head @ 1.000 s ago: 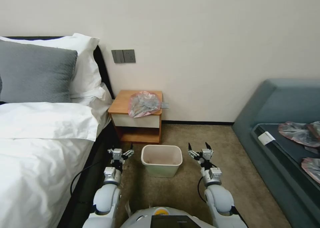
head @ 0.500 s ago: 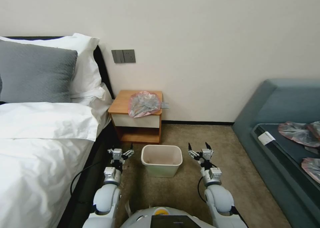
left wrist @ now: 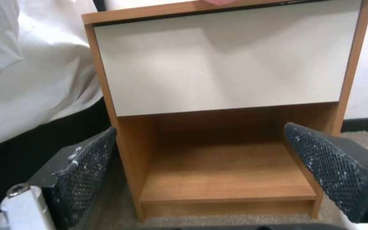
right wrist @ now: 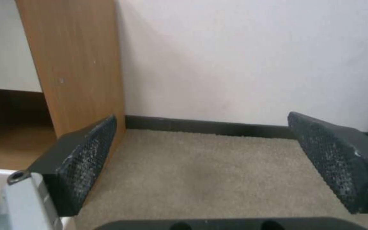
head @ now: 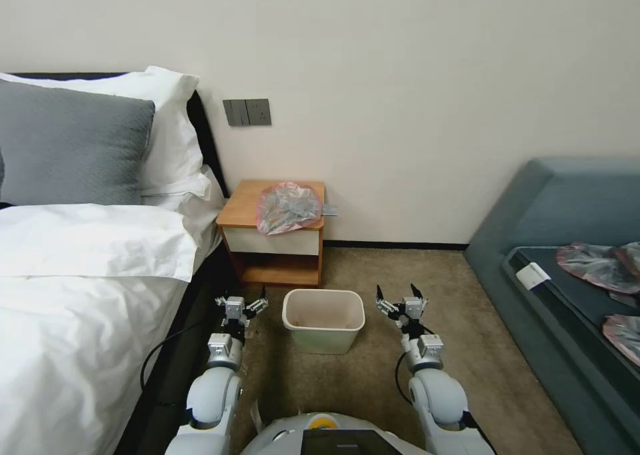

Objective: Pick up the garbage bag from the table and place it over the trash can.

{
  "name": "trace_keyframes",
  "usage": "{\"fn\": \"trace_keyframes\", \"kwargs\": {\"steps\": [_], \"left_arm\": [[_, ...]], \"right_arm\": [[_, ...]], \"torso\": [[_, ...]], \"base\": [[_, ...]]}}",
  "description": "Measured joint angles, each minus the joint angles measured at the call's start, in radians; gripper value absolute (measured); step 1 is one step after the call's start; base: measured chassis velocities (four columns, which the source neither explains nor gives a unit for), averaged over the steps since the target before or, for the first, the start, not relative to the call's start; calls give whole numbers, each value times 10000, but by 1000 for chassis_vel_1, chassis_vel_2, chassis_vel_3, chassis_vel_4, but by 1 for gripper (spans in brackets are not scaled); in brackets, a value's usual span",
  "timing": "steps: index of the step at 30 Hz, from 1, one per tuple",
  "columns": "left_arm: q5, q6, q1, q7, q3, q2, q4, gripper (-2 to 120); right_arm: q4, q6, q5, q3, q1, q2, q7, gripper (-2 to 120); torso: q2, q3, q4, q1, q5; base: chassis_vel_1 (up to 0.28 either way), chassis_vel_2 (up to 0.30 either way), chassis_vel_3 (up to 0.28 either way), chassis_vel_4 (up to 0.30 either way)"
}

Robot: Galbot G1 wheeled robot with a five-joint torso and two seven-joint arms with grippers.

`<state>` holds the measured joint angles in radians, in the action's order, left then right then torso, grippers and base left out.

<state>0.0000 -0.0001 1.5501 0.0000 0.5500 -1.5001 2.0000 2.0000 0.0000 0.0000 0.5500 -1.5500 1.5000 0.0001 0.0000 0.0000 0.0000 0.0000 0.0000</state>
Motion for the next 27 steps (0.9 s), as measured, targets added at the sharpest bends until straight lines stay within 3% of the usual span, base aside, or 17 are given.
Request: {"fn": "trace_keyframes", "kwargs": {"steps": [22, 27], "left_arm": [[0, 0, 0, 0, 0, 0, 0, 100], [-161, 84, 104, -61, 123, 46, 421, 100]], "right_arm": [[19, -1, 3, 8, -16, 1, 0, 100], [784, -229, 250, 322, -325, 82, -138, 100]], "torso": [[0, 0, 0, 0, 1], [0, 0, 0, 0, -4]], "base": [[0, 0, 0, 0], [0, 0, 0, 0]]}}
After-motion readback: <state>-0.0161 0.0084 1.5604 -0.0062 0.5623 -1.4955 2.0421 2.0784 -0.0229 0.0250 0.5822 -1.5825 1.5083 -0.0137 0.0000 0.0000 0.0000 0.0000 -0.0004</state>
